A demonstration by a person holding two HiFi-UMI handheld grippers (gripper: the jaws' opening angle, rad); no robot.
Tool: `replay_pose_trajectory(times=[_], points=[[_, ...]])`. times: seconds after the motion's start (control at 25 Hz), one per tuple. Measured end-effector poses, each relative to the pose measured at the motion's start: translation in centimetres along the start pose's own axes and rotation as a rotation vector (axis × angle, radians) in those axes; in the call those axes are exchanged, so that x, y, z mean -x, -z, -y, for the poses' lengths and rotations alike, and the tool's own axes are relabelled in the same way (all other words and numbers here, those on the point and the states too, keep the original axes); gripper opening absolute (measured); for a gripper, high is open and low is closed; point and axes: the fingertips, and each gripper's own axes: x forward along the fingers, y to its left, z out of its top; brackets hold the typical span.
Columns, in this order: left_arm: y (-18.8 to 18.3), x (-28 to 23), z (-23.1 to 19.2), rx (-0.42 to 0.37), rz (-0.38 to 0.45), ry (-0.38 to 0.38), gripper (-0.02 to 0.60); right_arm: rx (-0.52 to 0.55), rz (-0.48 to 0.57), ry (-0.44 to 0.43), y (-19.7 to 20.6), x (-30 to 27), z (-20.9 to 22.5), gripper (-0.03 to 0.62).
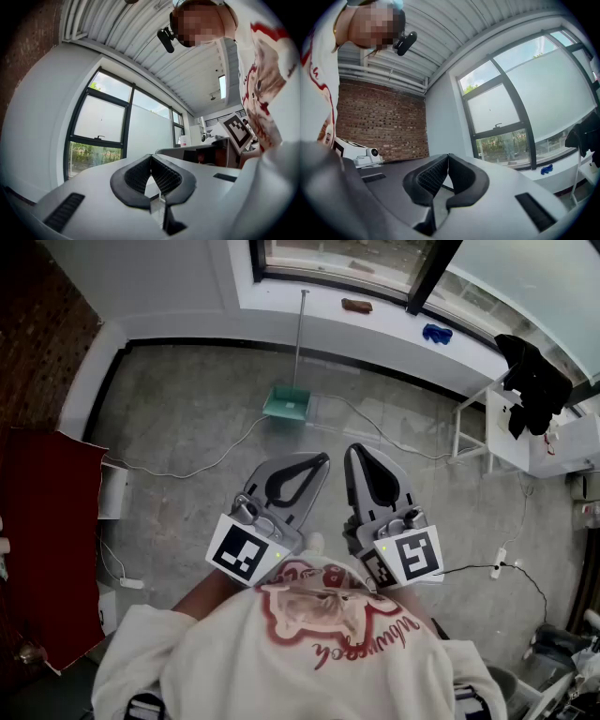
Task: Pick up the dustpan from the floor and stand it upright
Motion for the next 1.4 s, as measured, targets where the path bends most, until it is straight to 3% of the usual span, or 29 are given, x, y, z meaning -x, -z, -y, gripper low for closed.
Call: replay_pose_trajectory(times=[0.64, 1.4], points=[[0.2, 0.0, -0.1, 0.021, -0.006, -0.011, 0.02, -0.005, 0.035, 0.011, -1.1, 0.1, -0.2, 0.025], [1.1, -2.2, 1.1, 0.058, -0.003, -0.079, 0.019, 0.013, 0.051, -0.03, -1.2, 1.4, 2.4, 0.025]])
